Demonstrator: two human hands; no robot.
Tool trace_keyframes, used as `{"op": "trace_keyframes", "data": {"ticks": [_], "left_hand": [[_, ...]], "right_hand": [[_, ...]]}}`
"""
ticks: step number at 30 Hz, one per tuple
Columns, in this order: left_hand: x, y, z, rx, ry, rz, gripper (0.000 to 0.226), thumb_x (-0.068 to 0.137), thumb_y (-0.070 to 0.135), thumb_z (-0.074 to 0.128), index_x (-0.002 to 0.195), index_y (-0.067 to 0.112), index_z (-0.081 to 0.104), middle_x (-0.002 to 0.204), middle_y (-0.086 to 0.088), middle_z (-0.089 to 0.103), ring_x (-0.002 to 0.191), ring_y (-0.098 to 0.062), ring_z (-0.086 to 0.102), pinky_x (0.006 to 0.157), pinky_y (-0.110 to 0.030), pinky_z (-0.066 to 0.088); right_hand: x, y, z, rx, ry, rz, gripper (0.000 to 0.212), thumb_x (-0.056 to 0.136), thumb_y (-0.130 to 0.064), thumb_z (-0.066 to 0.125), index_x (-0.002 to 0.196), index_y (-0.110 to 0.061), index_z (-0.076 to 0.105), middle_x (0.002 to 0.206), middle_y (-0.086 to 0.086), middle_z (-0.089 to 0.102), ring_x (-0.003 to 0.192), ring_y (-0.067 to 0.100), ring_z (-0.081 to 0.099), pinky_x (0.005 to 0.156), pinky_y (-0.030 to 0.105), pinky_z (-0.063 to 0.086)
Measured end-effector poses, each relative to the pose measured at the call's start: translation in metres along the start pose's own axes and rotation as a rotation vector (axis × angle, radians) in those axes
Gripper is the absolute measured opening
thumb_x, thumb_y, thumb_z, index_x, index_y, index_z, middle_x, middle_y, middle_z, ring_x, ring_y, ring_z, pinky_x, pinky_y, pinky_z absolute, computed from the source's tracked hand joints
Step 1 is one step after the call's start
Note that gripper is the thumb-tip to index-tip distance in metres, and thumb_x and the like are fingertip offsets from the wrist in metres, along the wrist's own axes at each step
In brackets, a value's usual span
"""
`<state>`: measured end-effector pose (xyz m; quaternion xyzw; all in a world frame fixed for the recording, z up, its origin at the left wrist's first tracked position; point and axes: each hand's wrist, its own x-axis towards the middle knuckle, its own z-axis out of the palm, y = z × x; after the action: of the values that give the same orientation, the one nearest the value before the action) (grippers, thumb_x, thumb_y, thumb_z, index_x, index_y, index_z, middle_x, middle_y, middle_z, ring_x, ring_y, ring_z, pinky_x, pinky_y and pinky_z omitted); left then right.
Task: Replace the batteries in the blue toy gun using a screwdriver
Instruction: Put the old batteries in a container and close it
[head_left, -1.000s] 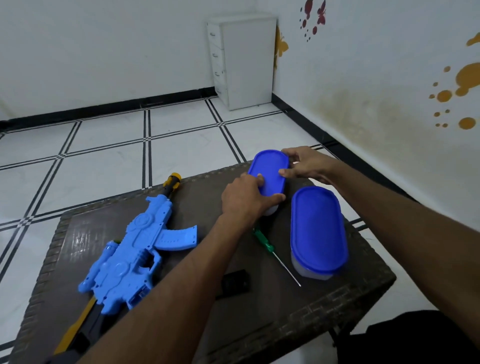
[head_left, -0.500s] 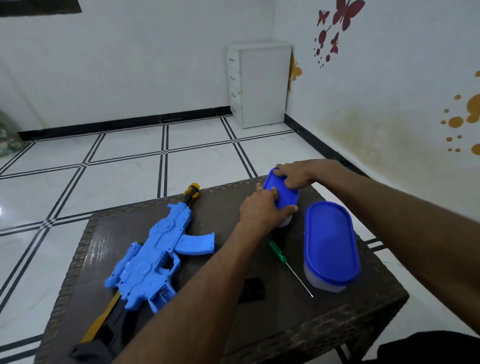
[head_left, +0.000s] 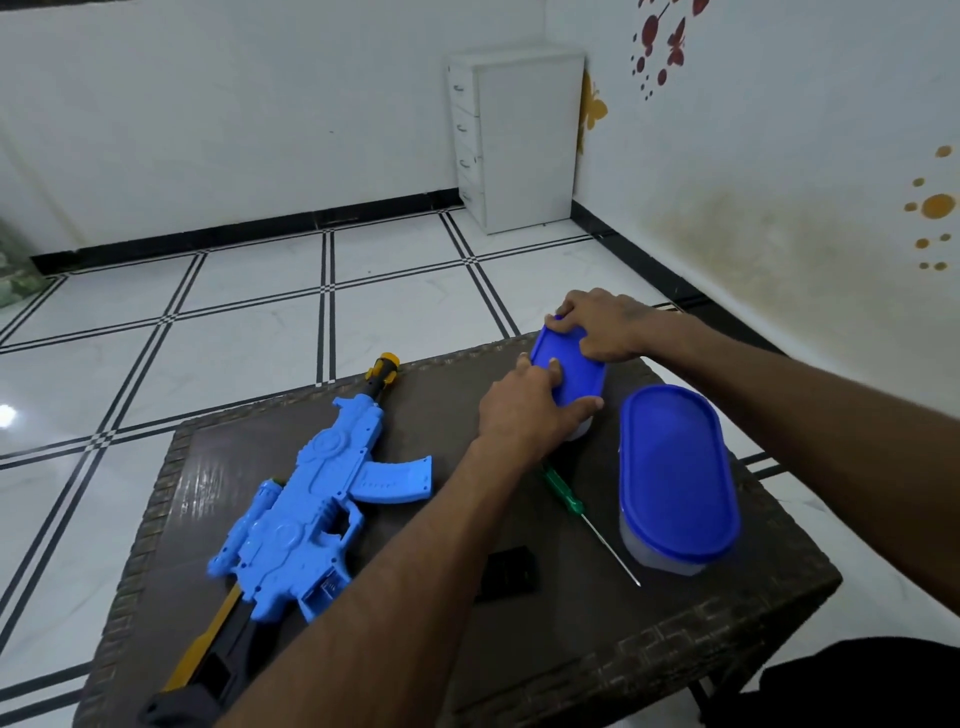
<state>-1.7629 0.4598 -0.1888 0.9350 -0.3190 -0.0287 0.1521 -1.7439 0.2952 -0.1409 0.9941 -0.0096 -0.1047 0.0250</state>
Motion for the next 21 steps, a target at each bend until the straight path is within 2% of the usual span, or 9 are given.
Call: {"op": "trace_keyframes", "data": {"ticks": [2,6,8,10,12,14,15,17,21], "left_hand": [[-0.001,0.0,-0.003,-0.005,-0.017,0.002,0.07,0.087,0.069,0.047,0.139,0.022,0.046,0.147,-0.013,0.039,0.103,-0.025,0.058,0.076,-0.035,0.049],[-0.002,0.004,-0.008,-0.046,-0.099,0.0,0.07,0.09,0.063,0.047,0.145,0.021,0.039,0.161,-0.014,0.014,0.12,-0.032,0.053,0.092,-0.041,0.048],[-0.003,0.001,-0.01,-0.135,-0.093,0.003,0.066,0.093,0.056,0.05,0.146,0.018,0.039,0.16,-0.015,0.017,0.128,-0.034,0.048,0.1,-0.04,0.042],[-0.005,-0.008,-0.008,-0.329,-0.038,-0.04,0.062,0.094,0.045,0.055,0.147,0.015,0.04,0.155,-0.011,0.033,0.134,-0.03,0.044,0.105,-0.036,0.037],[-0.008,-0.018,0.001,-0.554,0.065,-0.132,0.055,0.092,0.035,0.062,0.14,0.011,0.05,0.136,-0.007,0.057,0.121,-0.026,0.056,0.099,-0.037,0.045],[-0.01,-0.024,0.01,-0.785,0.144,-0.234,0.038,0.085,0.03,0.072,0.117,0.008,0.068,0.1,-0.005,0.071,0.094,-0.023,0.065,0.082,-0.039,0.053],[-0.009,-0.024,0.013,-0.873,0.154,-0.273,0.032,0.082,0.029,0.076,0.107,0.008,0.072,0.091,-0.004,0.073,0.088,-0.022,0.067,0.079,-0.04,0.055],[-0.003,-0.021,0.015,-0.953,0.136,-0.314,0.029,0.078,0.029,0.08,0.099,0.009,0.075,0.09,-0.005,0.075,0.088,-0.022,0.071,0.081,-0.043,0.059],[0.009,-0.01,0.016,-0.991,0.16,-0.319,0.035,0.074,0.031,0.083,0.1,0.008,0.075,0.089,-0.004,0.076,0.089,-0.02,0.072,0.081,-0.045,0.059]], "right_hand": [[-0.003,-0.001,-0.005,-0.019,-0.025,0.016,0.064,0.092,-0.012,0.045,0.152,-0.029,0.032,0.153,0.003,0.031,0.136,0.028,0.033,0.108,0.043,0.036],[-0.009,-0.004,-0.004,0.094,-0.075,0.055,0.07,0.092,-0.009,0.045,0.156,-0.023,0.022,0.158,0.01,0.026,0.142,0.031,0.028,0.114,0.044,0.03],[-0.014,-0.003,0.004,0.233,0.022,0.123,0.074,0.089,-0.008,0.048,0.157,-0.02,0.018,0.155,0.015,0.029,0.14,0.033,0.032,0.112,0.04,0.034],[-0.021,-0.001,0.011,0.367,0.151,0.273,0.072,0.088,-0.011,0.05,0.155,-0.015,0.023,0.152,0.017,0.034,0.136,0.034,0.039,0.107,0.038,0.04],[-0.026,0.006,0.018,0.493,0.159,0.399,0.06,0.088,-0.014,0.052,0.146,-0.009,0.037,0.142,0.019,0.049,0.125,0.035,0.052,0.1,0.04,0.047],[-0.029,0.01,0.022,0.694,0.127,0.418,0.053,0.086,-0.01,0.055,0.137,-0.004,0.045,0.114,0.025,0.067,0.096,0.037,0.068,0.087,0.047,0.056],[-0.029,0.01,0.023,0.789,0.129,0.417,0.052,0.085,-0.007,0.056,0.136,-0.003,0.046,0.1,0.026,0.071,0.08,0.036,0.07,0.08,0.048,0.058],[-0.028,0.015,0.024,0.849,0.15,0.425,0.056,0.086,-0.004,0.056,0.141,-0.006,0.043,0.089,0.024,0.073,0.068,0.032,0.069,0.074,0.044,0.06],[-0.019,0.02,0.023,0.856,0.2,0.436,0.061,0.085,-0.002,0.049,0.146,-0.01,0.041,0.091,0.019,0.073,0.075,0.033,0.074,0.077,0.043,0.062]]}}
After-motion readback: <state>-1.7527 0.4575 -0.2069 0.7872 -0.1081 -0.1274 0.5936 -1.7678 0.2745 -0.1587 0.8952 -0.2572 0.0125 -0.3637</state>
